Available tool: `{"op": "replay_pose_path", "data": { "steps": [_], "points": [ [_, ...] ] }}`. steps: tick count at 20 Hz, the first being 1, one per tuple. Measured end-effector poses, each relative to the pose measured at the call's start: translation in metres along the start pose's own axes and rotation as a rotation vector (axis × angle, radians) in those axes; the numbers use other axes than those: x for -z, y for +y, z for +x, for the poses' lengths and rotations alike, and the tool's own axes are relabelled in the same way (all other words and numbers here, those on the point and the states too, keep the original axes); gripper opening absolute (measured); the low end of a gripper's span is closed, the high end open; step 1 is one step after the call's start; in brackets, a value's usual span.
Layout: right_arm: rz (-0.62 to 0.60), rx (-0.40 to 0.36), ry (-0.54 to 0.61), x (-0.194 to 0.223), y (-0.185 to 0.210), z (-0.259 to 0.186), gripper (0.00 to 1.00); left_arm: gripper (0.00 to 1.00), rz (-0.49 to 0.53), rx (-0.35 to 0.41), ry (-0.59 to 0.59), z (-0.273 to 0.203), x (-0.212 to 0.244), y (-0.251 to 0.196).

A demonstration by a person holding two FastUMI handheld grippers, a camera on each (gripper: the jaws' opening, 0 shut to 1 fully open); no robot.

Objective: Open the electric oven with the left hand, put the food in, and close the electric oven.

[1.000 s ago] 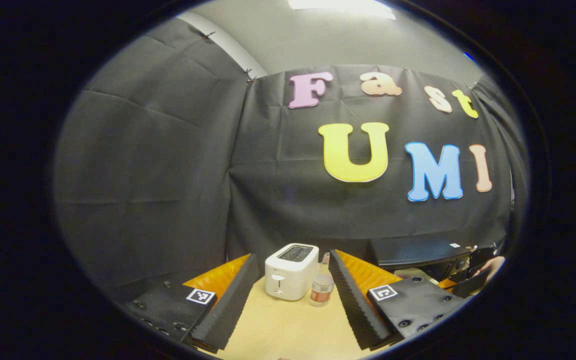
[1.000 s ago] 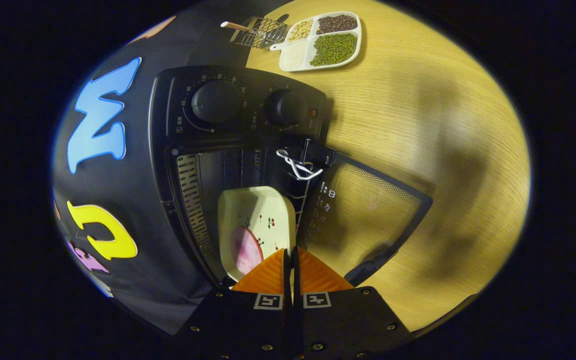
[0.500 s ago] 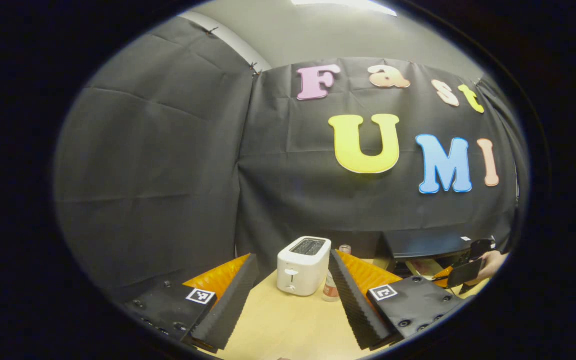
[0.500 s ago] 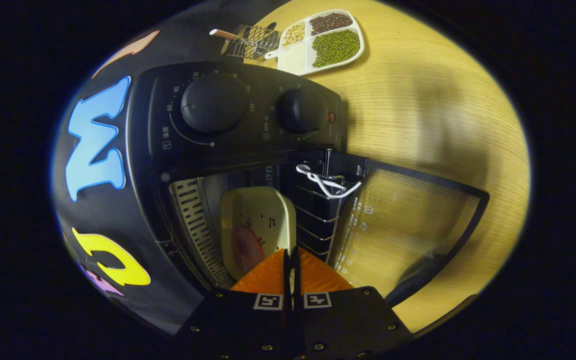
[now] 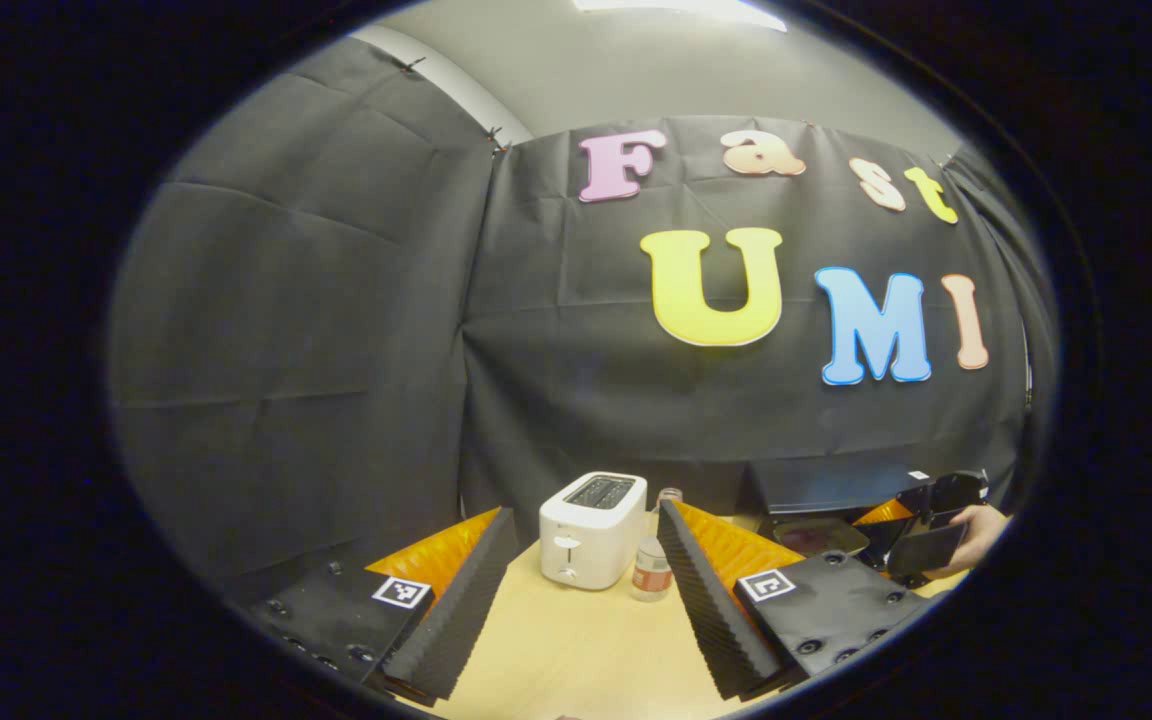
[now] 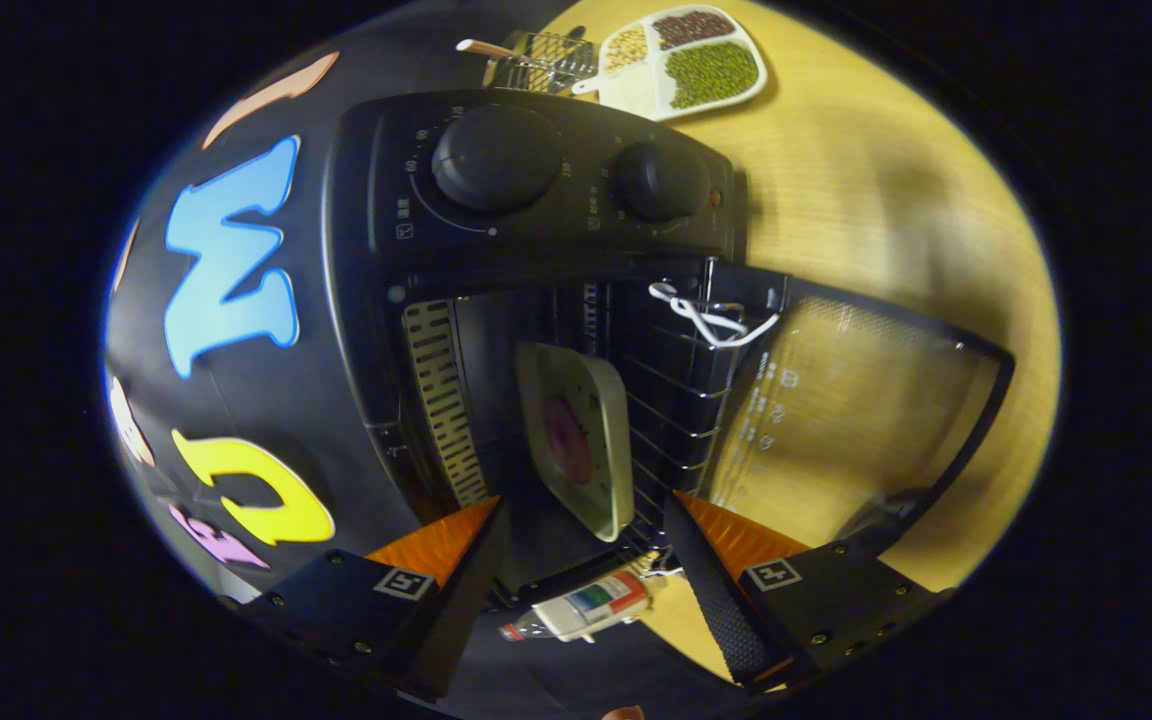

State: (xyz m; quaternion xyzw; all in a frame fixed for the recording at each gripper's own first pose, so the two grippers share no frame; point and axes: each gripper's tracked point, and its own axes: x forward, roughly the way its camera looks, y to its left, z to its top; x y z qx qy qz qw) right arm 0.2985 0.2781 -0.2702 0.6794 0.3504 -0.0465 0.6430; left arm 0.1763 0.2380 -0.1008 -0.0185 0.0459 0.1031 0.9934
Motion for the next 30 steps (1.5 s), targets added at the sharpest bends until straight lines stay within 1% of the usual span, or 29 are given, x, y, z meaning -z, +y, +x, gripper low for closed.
{"op": "replay_pose_path", "data": {
  "steps": [5,6,7,8,9,11,12,13,14,15,16,19,20,22,23,24,25,27,28,29,30],
  "points": [
    [-0.135,-0.001,0.064,0.007,-0.007,-0.037,0.97,0.96,-0.011,0.063,0.006,-0.01,0.003,-0.042],
    [-0.169,-0.007,0.069,0.006,-0.007,-0.046,0.97,0.91,-0.013,0.082,0.012,-0.013,0.004,-0.054],
    [-0.207,-0.014,0.071,0.005,-0.006,-0.056,0.97,0.96,-0.011,0.098,0.015,-0.016,0.007,-0.063],
    [-0.25,-0.021,0.072,0.003,-0.007,-0.066,0.97,0.96,-0.007,0.115,0.021,-0.019,0.008,-0.073],
    [-0.295,-0.029,0.074,0.001,-0.008,-0.076,0.97,1.0,-0.002,0.13,0.029,-0.022,0.013,-0.084],
    [-0.377,-0.047,0.08,-0.001,-0.008,-0.096,0.97,1.0,-0.005,0.161,0.05,-0.03,0.021,-0.103],
    [-0.415,-0.052,0.079,-0.004,-0.009,-0.105,0.97,0.96,-0.012,0.178,0.063,-0.034,0.025,-0.112],
    [-0.453,-0.06,0.069,-0.008,-0.009,-0.115,0.97,1.0,-0.017,0.195,0.072,-0.039,0.03,-0.122],
    [-0.493,-0.07,0.055,-0.011,-0.008,-0.126,0.97,1.0,-0.015,0.211,0.08,-0.044,0.034,-0.131],
    [-0.533,-0.079,0.027,-0.018,-0.006,-0.137,0.98,0.96,-0.006,0.226,0.09,-0.048,0.04,-0.139],
    [-0.577,-0.089,-0.007,-0.025,-0.005,-0.148,0.97,1.0,0.003,0.241,0.097,-0.053,0.045,-0.147],
    [-0.728,-0.109,-0.082,-0.039,-0.001,-0.187,0.97,1.0,0.009,0.29,0.128,-0.064,0.06,-0.174],
    [-0.777,-0.118,-0.109,-0.045,0.001,-0.199,0.97,0.96,0.007,0.308,0.145,-0.067,0.066,-0.184],
    [-0.866,-0.121,-0.163,-0.055,0.001,-0.223,0.98,0.96,0.016,0.342,0.184,-0.071,0.085,-0.203],
    [-0.908,-0.122,-0.191,-0.061,0.002,-0.234,0.97,0.98,0.026,0.36,0.205,-0.072,0.094,-0.212],
    [-0.951,-0.116,-0.224,-0.068,0.001,-0.244,0.97,1.0,0.038,0.376,0.224,-0.074,0.104,-0.22],
    [-0.995,-0.112,-0.253,-0.075,0.001,-0.253,0.97,0.96,0.047,0.393,0.247,-0.074,0.112,-0.228],
    [-1.082,-0.087,-0.318,-0.088,-0.001,-0.27,0.97,0.96,0.055,0.426,0.291,-0.077,0.133,-0.245],
    [-1.12,-0.074,-0.346,-0.095,-0.002,-0.278,0.97,1.0,0.054,0.44,0.314,-0.079,0.143,-0.253],
    [-1.158,-0.063,-0.373,-0.098,-0.002,-0.287,0.98,0.96,0.053,0.454,0.338,-0.08,0.153,-0.259],
    [-1.197,-0.058,-0.404,-0.101,0.002,-0.297,0.98,0.96,0.053,0.467,0.364,-0.082,0.165,-0.266]
  ]
}}
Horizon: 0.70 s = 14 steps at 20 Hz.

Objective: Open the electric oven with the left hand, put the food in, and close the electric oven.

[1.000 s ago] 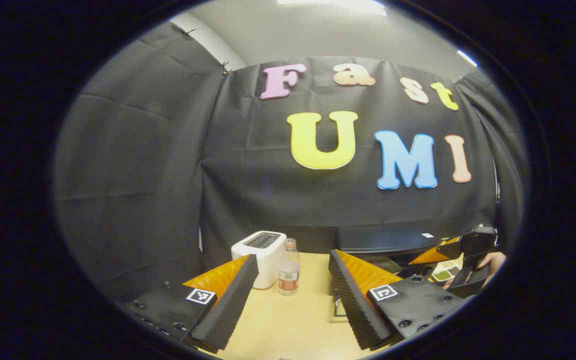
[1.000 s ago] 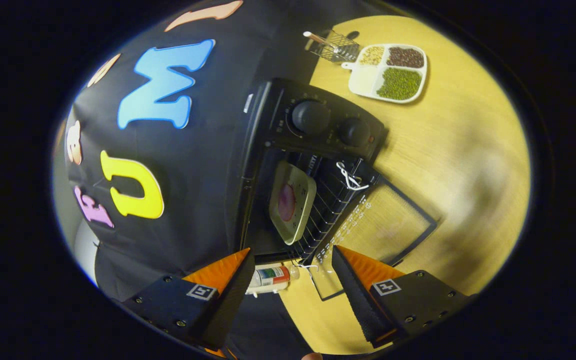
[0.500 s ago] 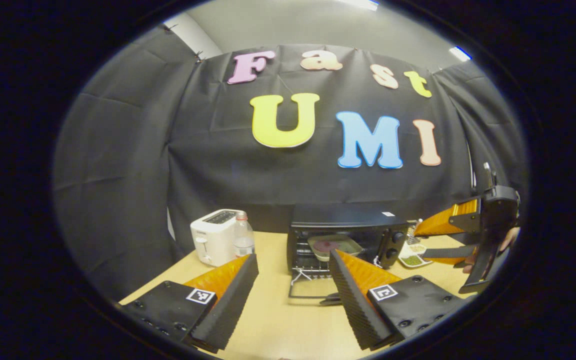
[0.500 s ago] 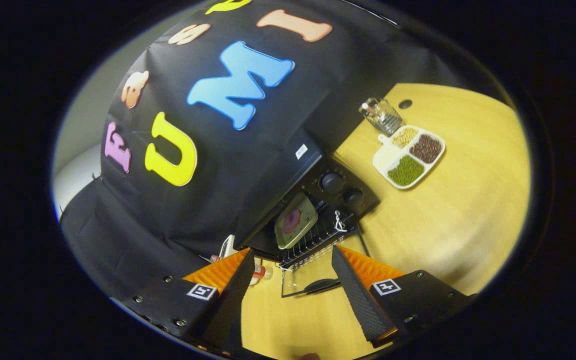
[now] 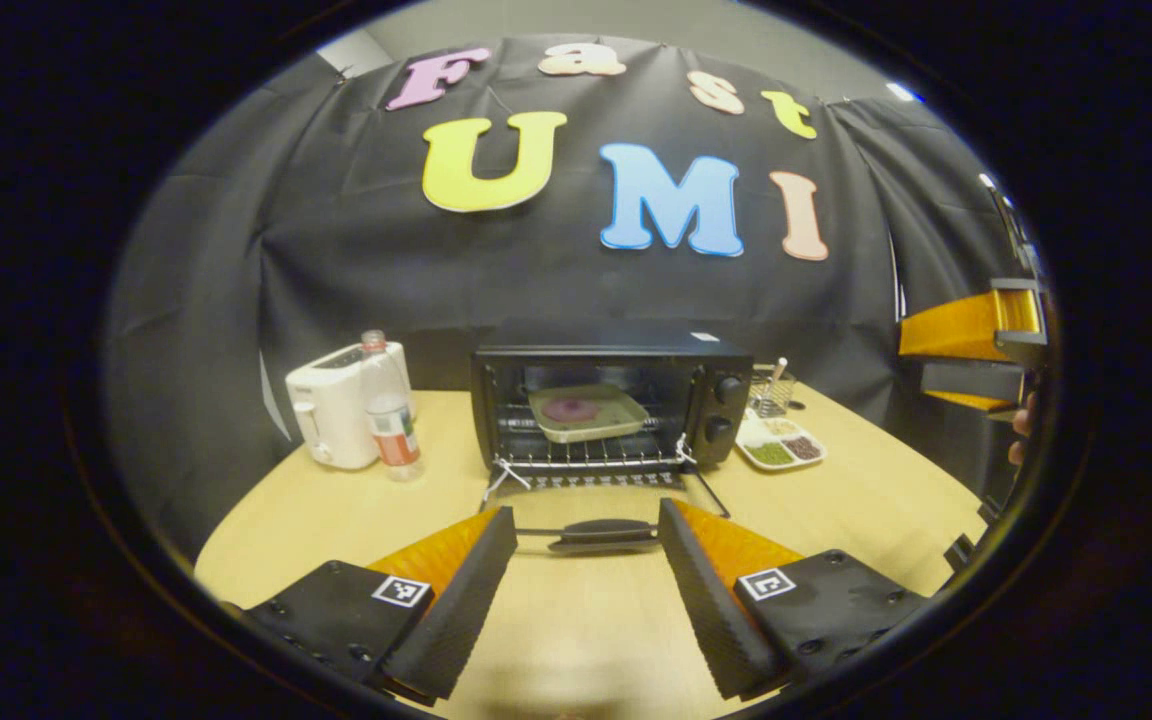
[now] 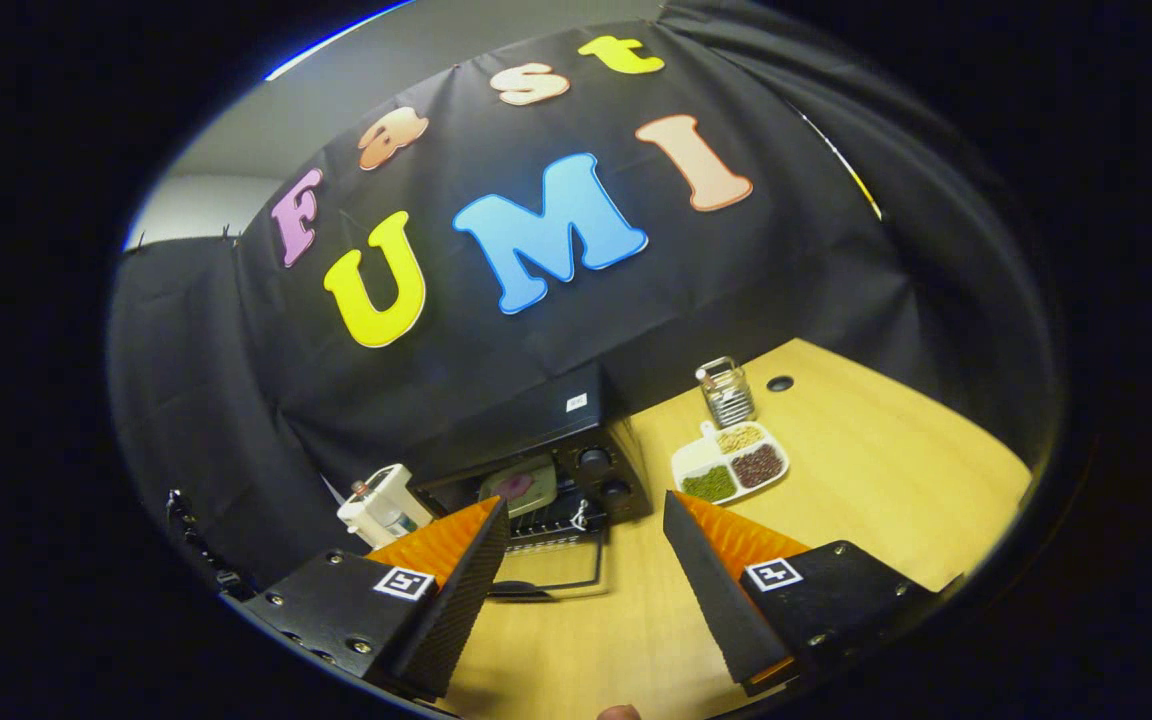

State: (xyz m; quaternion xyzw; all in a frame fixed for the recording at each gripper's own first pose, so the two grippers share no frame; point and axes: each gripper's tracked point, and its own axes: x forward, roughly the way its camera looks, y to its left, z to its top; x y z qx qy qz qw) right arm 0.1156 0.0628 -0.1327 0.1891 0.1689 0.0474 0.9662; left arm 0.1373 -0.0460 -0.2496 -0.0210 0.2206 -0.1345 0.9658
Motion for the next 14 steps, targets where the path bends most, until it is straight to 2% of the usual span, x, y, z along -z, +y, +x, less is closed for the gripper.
{"op": "replay_pose_path", "data": {
  "steps": [3,4,6,10,11,12,14],
  "points": [
    [-0.153,0.053,-0.091,-0.024,-0.012,-0.019,0.97,0.96,-0.023,0.038,0.077,0.022,0.03,-0.014],
    [-0.206,0.068,-0.123,-0.032,-0.012,-0.025,0.97,1.0,-0.025,0.04,0.108,0.029,0.04,-0.016],
    [-0.283,0.087,-0.196,-0.051,-0.01,-0.036,0.97,0.97,-0.019,0.04,0.162,0.046,0.058,-0.016],
    [-0.357,0.147,-0.256,-0.065,-0.017,-0.049,0.97,0.97,-0.004,0.02,0.252,0.076,0.092,-0.011],
    [-0.372,0.162,-0.26,-0.067,-0.019,-0.05,0.98,0.92,-0.007,0.013,0.267,0.083,0.097,-0.01],
    [-0.386,0.177,-0.26,-0.068,-0.022,-0.052,0.97,0.97,-0.015,0.011,0.279,0.09,0.102,-0.01],
    [-0.403,0.203,-0.259,-0.069,-0.026,-0.055,0.97,0.97,-0.027,0.005,0.302,0.098,0.109,-0.01]
  ]
}}
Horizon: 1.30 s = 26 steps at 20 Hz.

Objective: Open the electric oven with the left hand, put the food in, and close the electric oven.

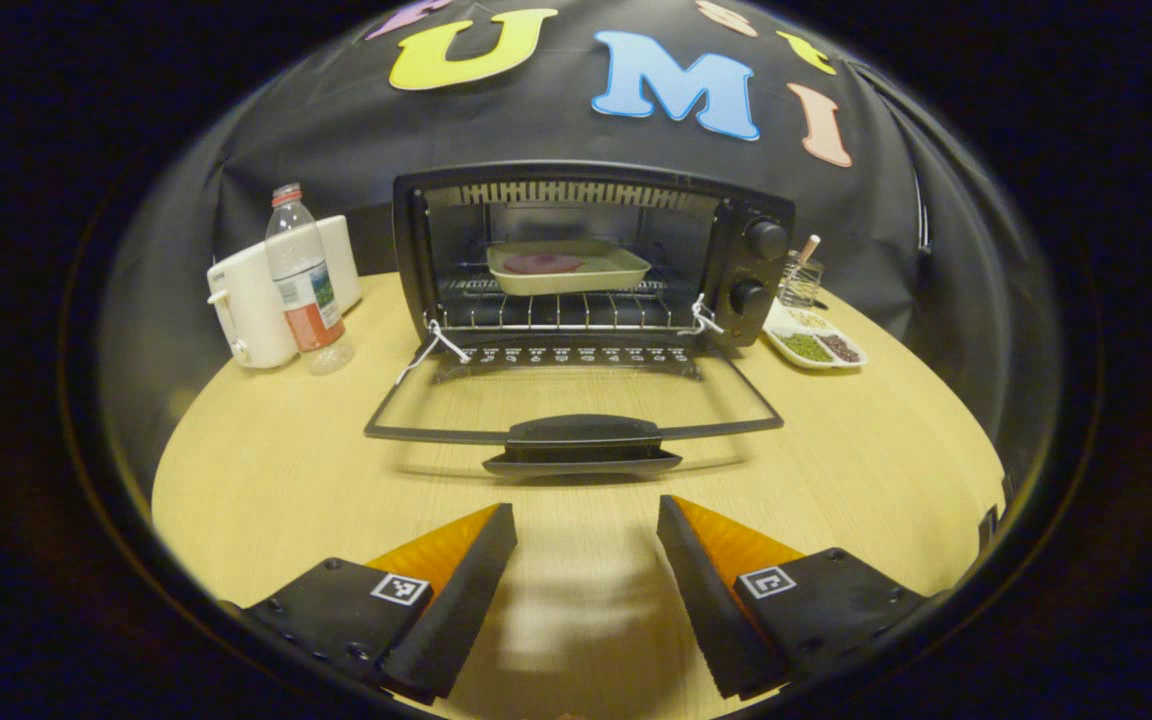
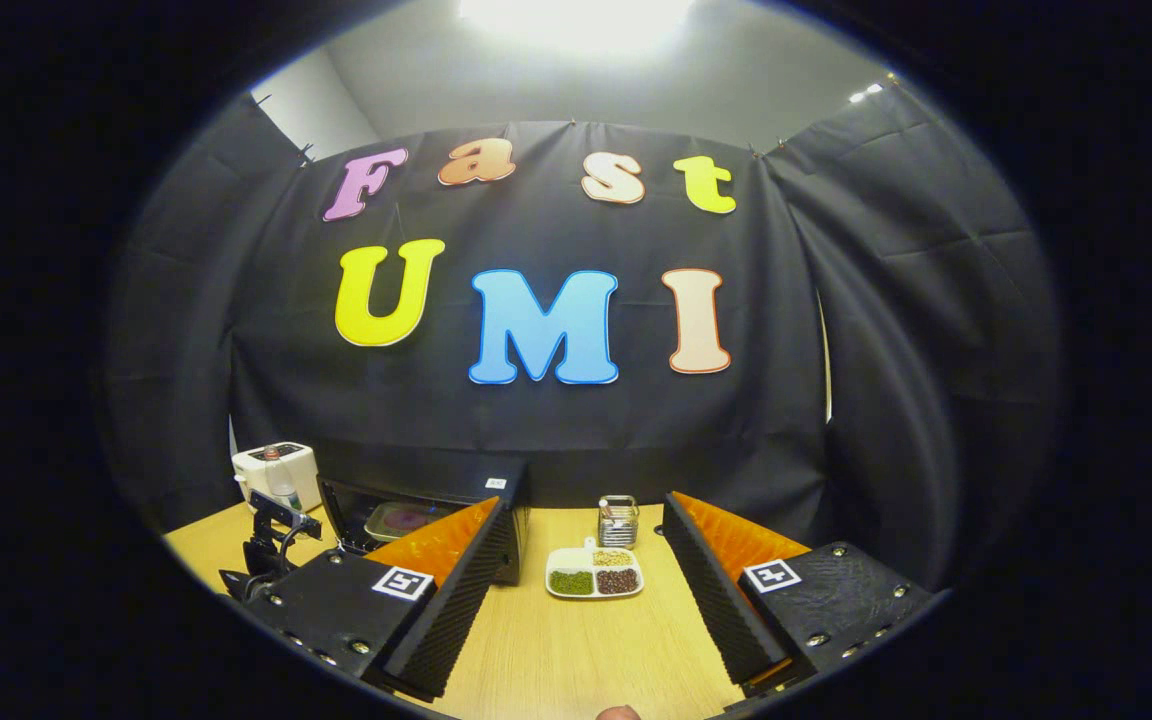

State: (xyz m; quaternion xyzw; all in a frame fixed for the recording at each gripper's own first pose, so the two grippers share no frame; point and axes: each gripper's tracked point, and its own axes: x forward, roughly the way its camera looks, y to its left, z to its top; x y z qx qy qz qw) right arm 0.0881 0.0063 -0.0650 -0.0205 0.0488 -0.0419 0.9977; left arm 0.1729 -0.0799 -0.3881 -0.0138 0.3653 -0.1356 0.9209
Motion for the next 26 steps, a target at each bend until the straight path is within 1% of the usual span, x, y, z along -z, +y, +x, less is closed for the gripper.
{"op": "replay_pose_path", "data": {
  "steps": [2,5,6,7,8,9,11,12,13,14,15,16,17,18,19,20,21,23,25,26],
  "points": [
    [-0.01,0.022,0.004,-0.002,-0.005,0.0,0.97,0.97,-0.003,-0.017,0.009,0.012,0.001,0.004],
    [-0.072,0.058,-0.01,-0.009,-0.013,0.0,0.97,0.96,0.028,-0.047,-0.003,0.024,-0.005,0.011],
    [-0.094,0.06,-0.021,-0.013,-0.013,-0.002,0.97,1.0,0.041,-0.055,-0.011,0.027,-0.008,0.013],
    [-0.11,0.059,-0.03,-0.016,-0.01,-0.002,0.96,1.0,0.044,-0.06,-0.001,0.027,-0.005,0.013],
    [-0.122,0.055,-0.037,-0.017,-0.008,-0.002,0.96,0.97,0.046,-0.061,-0.027,0.026,-0.009,0.012],
    [-0.13,0.052,-0.045,-0.019,-0.006,-0.002,0.96,1.0,0.048,-0.065,-0.034,0.027,-0.007,0.013],
    [-0.13,0.031,-0.054,-0.02,0.002,0.001,0.95,1.0,0.05,-0.082,-0.043,0.024,-0.01,0.013],
    [-0.127,0.019,-0.053,-0.019,0.005,0.002,0.95,0.97,0.061,-0.088,-0.055,0.021,-0.015,0.013],
    [-0.127,0.005,-0.053,-0.019,0.009,0.002,0.95,1.0,0.077,-0.092,-0.081,0.014,-0.021,0.011],
    [-0.128,-0.003,-0.052,-0.018,0.012,0.002,0.95,0.96,0.094,-0.091,-0.117,0.006,-0.031,0.011],
    [-0.126,-0.01,-0.053,-0.015,0.017,0.002,0.95,0.96,0.099,-0.087,-0.149,-0.003,-0.041,0.011],
    [-0.121,-0.02,-0.054,-0.014,0.02,0.003,0.95,1.0,0.096,-0.081,-0.175,-0.011,-0.051,0.011],
    [-0.114,-0.033,-0.054,-0.013,0.024,0.002,0.95,0.96,0.089,-0.076,-0.194,-0.019,-0.057,0.012],
    [-0.11,-0.043,-0.053,-0.011,0.027,0.002,0.95,1.0,0.079,-0.072,-0.213,-0.024,-0.062,0.012],
    [-0.109,-0.05,-0.048,-0.009,0.029,0.002,0.95,1.0,0.071,-0.07,-0.229,-0.024,-0.069,0.011],
    [-0.109,-0.055,-0.045,-0.012,0.027,0.002,0.95,0.96,0.066,-0.069,-0.25,-0.026,-0.079,0.009],
    [-0.106,-0.056,-0.045,-0.012,0.026,0.003,0.95,0.96,0.063,-0.069,-0.265,-0.028,-0.09,0.01],
    [-0.098,-0.051,-0.048,-0.014,0.026,0.004,0.95,1.0,0.069,-0.07,-0.292,-0.028,-0.107,0.009],
    [-0.099,-0.046,-0.043,-0.013,0.025,0.006,0.95,0.93,0.07,-0.07,-0.312,-0.029,-0.123,0.008],
    [-0.101,-0.045,-0.04,-0.008,0.027,0.005,0.95,0.96,0.07,-0.066,-0.323,-0.029,-0.13,0.008]
  ]
}}
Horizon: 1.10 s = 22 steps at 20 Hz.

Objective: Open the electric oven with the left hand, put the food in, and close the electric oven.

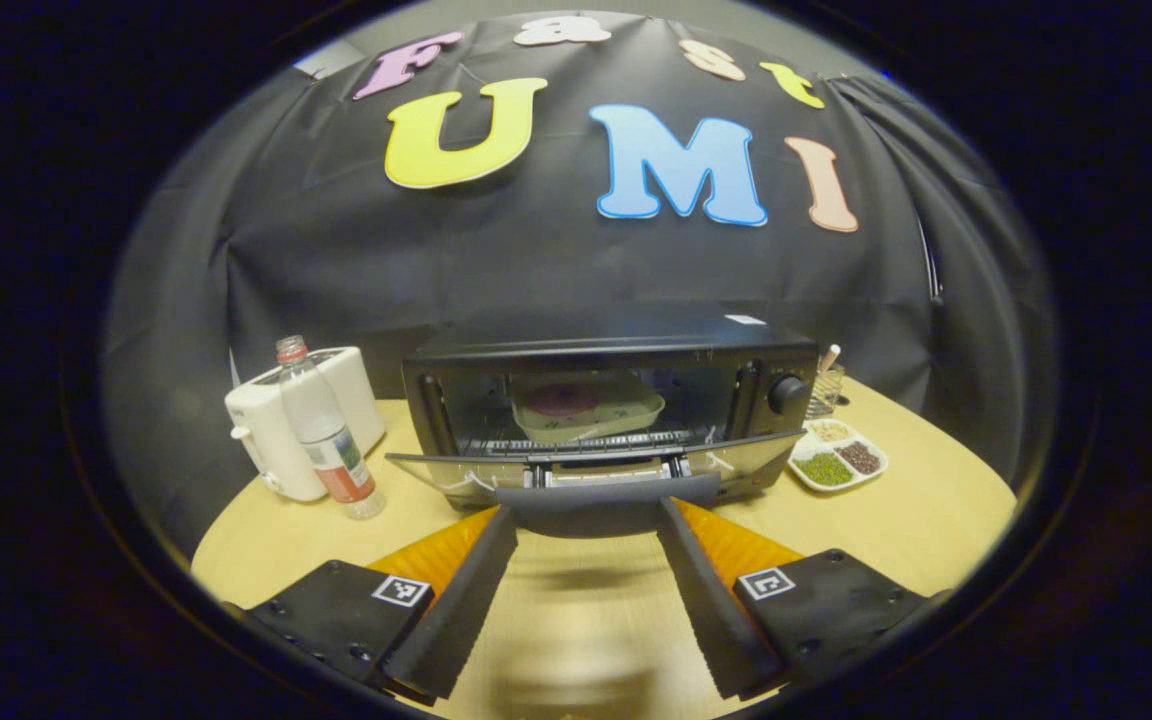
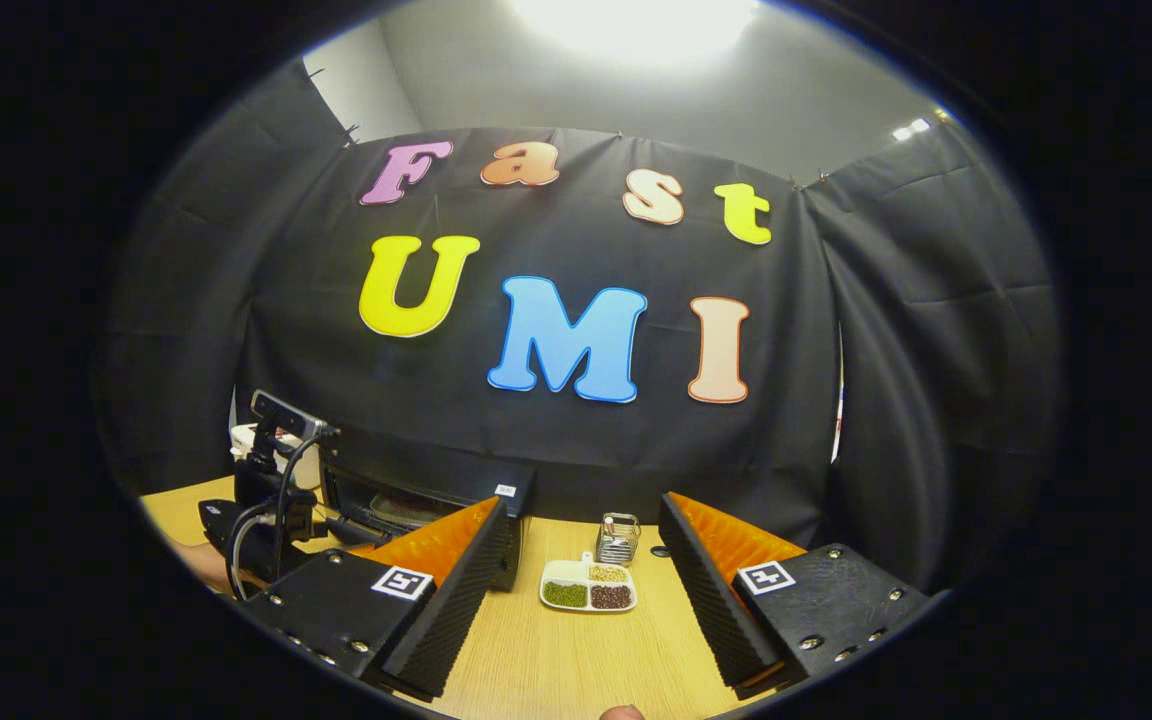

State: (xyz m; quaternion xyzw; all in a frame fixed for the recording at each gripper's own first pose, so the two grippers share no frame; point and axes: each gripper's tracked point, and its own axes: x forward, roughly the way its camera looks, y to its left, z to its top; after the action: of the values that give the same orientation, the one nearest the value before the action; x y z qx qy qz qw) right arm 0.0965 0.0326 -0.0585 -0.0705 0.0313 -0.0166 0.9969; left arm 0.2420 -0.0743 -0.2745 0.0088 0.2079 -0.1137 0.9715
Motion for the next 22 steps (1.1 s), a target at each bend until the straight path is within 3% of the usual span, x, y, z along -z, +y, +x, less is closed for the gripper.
{"op": "replay_pose_path", "data": {
  "steps": [1,3,6,12,13,15,17,22],
  "points": [
    [-0.002,0.002,0.003,0.001,0.0,0.0,0.95,1.0,-0.002,0.007,-0.008,0.003,-0.006,-0.001],
    [0.003,0.006,0.01,0.002,-0.002,0.002,0.95,0.96,-0.008,0.02,-0.015,0.016,-0.022,-0.003],
    [0.039,0.011,0.017,-0.003,-0.007,0.001,0.95,1.0,-0.029,0.033,-0.068,0.009,-0.074,-0.001],
    [0.129,-0.048,-0.004,-0.008,-0.021,-0.015,0.96,0.98,-0.006,0.023,-0.286,-0.102,-0.163,-0.015],
    [0.134,-0.054,0.0,-0.007,-0.028,-0.019,0.95,1.0,-0.01,0.012,-0.307,-0.123,-0.169,-0.018],
    [0.152,-0.062,-0.015,-0.011,-0.042,-0.03,0.96,0.91,-0.015,-0.007,-0.338,-0.164,-0.176,-0.023],
    [0.171,-0.093,-0.029,-0.013,-0.049,-0.044,0.95,1.0,-0.016,-0.04,-0.367,-0.202,-0.179,-0.027],
    [0.187,-0.145,-0.075,-0.013,-0.064,-0.072,0.95,1.0,0.015,-0.095,-0.406,-0.289,-0.18,-0.041]
  ]
}}
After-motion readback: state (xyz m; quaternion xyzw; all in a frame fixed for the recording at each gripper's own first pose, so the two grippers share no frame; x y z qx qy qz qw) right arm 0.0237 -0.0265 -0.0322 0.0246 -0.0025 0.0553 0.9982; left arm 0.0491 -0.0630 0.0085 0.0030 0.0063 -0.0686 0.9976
